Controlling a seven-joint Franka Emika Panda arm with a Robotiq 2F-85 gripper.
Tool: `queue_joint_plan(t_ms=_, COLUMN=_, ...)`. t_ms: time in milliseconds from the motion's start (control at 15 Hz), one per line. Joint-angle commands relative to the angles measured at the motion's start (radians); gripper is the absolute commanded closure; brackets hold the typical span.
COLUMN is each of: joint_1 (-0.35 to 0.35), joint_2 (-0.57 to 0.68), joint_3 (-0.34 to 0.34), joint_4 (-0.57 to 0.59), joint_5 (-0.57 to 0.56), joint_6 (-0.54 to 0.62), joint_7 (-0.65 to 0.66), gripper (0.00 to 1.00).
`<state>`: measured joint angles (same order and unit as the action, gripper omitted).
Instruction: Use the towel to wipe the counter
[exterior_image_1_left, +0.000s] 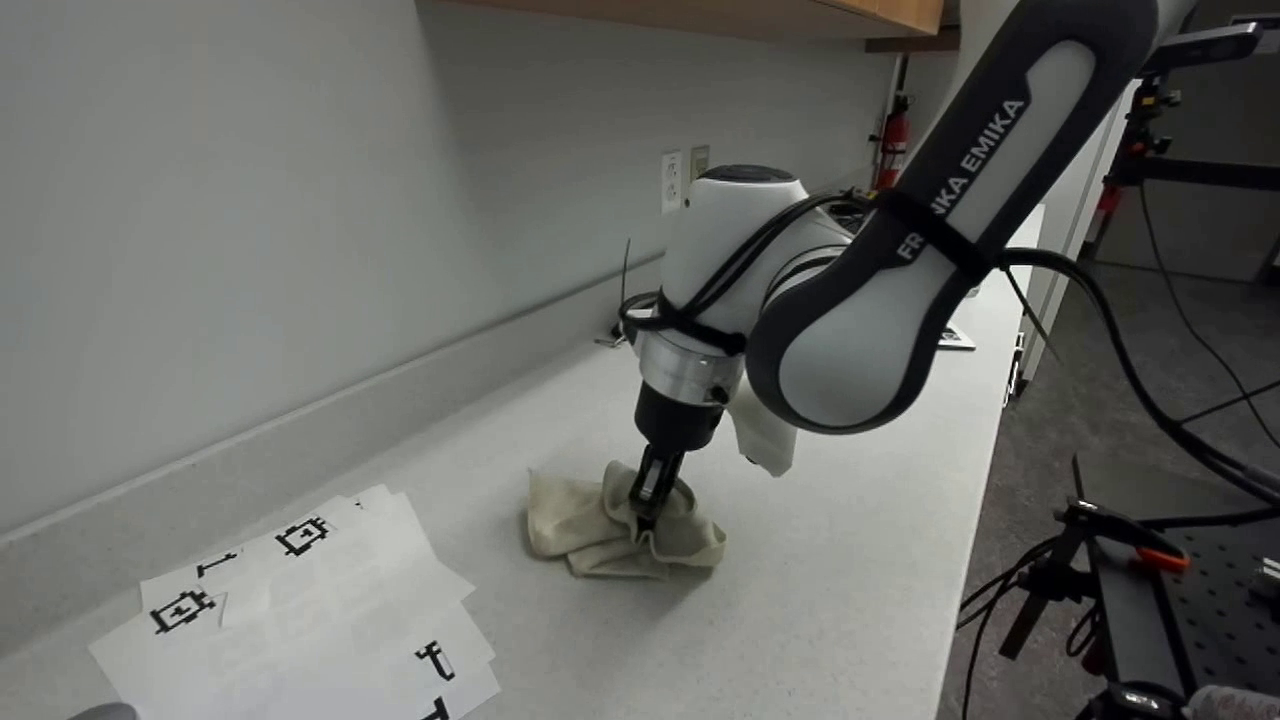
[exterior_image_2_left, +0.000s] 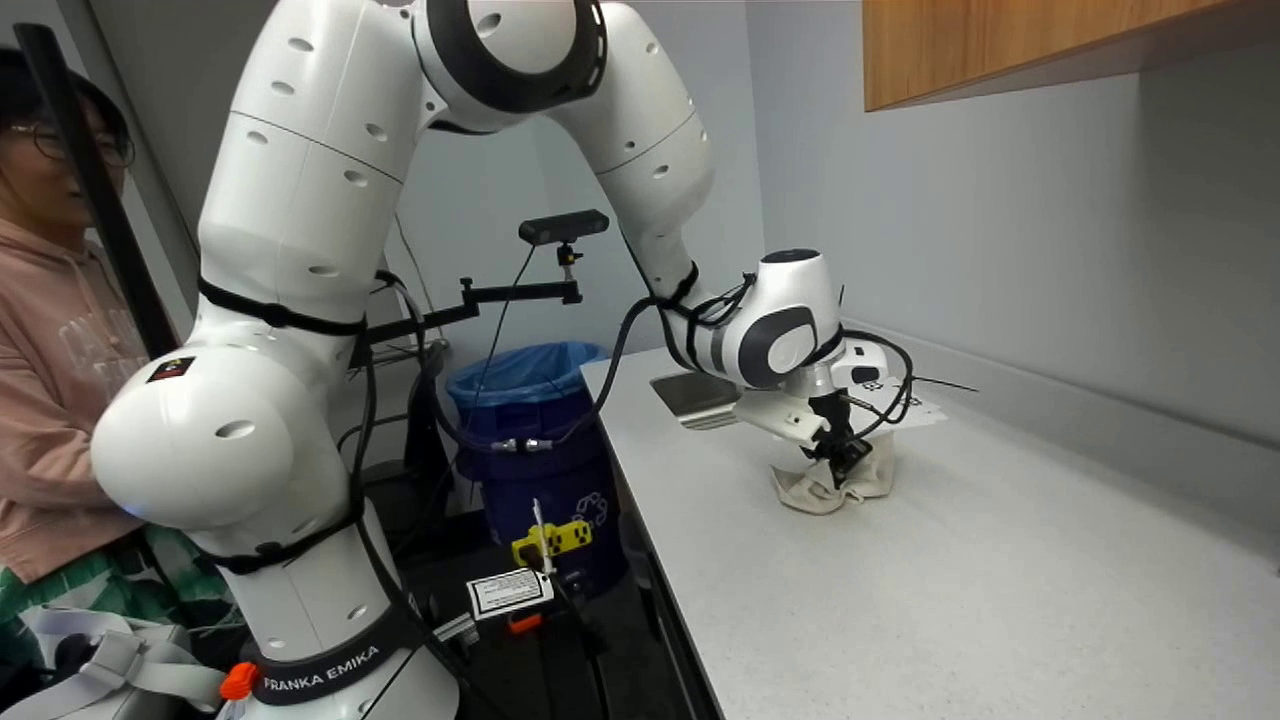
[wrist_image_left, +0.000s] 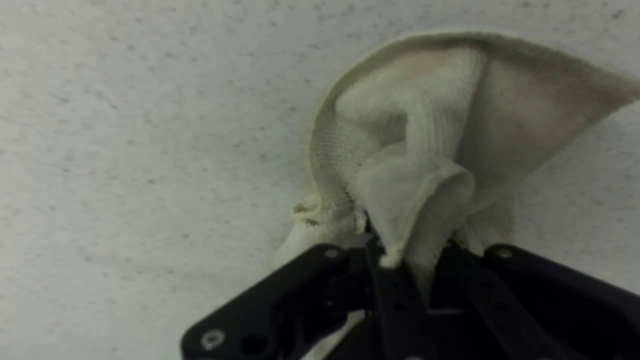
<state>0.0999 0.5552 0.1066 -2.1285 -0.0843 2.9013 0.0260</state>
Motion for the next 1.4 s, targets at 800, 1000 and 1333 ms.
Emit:
queue_joint_plan(t_ms=800, joint_1=-0.015, joint_2=-0.004, joint_3=-0.126, joint_4=-0.005, joint_5=-0.008, joint_6=-0.021, joint_7=-0.016, gripper=0.98)
queue_joint_plan(t_ms=1000, joint_1=-0.021, joint_2=-0.028, joint_3=-0.185, joint_4=-0.041, joint_5=-0.006, joint_6=0.004, joint_7=0.011, gripper=0.98)
queue_joint_plan(t_ms=1333, joint_1=-0.011, joint_2=-0.079, joint_3=-0.29, joint_4=-0.139, joint_5=-0.01, joint_6=0.078, joint_7=0.073, gripper=0.98)
